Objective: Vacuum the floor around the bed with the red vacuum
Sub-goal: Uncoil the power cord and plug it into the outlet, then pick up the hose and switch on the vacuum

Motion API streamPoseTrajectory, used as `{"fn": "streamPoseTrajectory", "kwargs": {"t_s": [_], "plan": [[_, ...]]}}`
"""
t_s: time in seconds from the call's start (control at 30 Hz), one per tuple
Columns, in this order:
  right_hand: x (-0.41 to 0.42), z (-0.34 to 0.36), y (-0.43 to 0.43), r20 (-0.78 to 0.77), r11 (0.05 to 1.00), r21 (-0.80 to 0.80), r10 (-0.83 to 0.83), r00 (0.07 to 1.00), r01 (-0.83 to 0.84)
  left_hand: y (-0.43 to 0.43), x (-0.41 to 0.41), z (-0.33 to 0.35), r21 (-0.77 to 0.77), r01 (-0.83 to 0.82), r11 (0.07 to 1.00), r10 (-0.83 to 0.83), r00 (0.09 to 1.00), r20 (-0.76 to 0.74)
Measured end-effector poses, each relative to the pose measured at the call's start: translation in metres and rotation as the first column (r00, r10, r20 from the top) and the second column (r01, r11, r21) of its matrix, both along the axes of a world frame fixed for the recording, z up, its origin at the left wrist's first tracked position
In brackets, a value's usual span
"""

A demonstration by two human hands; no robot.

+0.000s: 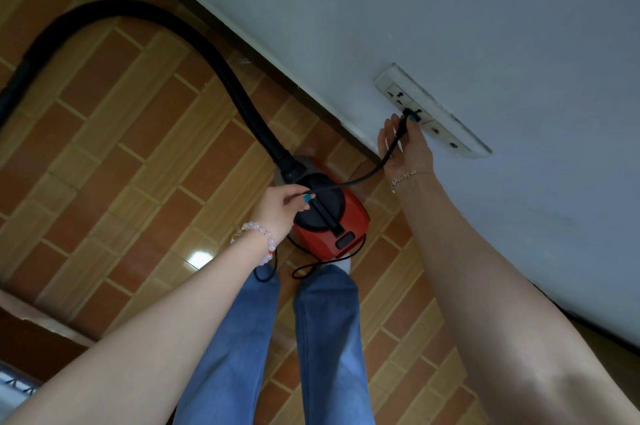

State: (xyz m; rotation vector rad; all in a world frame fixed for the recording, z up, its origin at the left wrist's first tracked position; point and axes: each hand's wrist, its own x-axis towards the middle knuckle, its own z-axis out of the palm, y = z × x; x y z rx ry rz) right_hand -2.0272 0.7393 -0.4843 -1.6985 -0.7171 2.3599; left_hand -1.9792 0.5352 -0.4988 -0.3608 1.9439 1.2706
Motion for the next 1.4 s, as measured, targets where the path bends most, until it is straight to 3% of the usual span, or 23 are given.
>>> {"fn": "streamPoseTrajectory", "kwargs": {"t_s": [0.13,0.63,0.83,1.2,1.4], "plan": [[0.009,0.007,0.005,0.027,0.982,0.022,0.186,0.982,-0.186,0.0,0.008,-0.003,-0.017,0.033,0.999,-0.033,0.999,0.001],[0.066,0.036,-0.032,0.195,0.863,0.053,0.484,0.853,-0.502,-0.011,0.026,0.01,0.075,-0.023,0.997,0.02,0.999,0.04],[0.092,0.035,-0.042,0.236,0.715,0.055,0.669,0.705,-0.697,-0.025,0.04,0.015,0.056,-0.131,0.99,0.131,0.991,-0.01],[0.13,0.03,-0.061,0.217,0.581,0.058,0.786,0.579,-0.812,-0.068,0.09,0.028,-0.055,-0.369,0.928,0.364,0.928,-0.079],[0.137,0.049,-0.093,0.22,0.577,0.066,0.787,0.576,-0.814,-0.101,0.103,0.052,-0.028,-0.455,0.89,0.451,0.888,-0.084]]}}
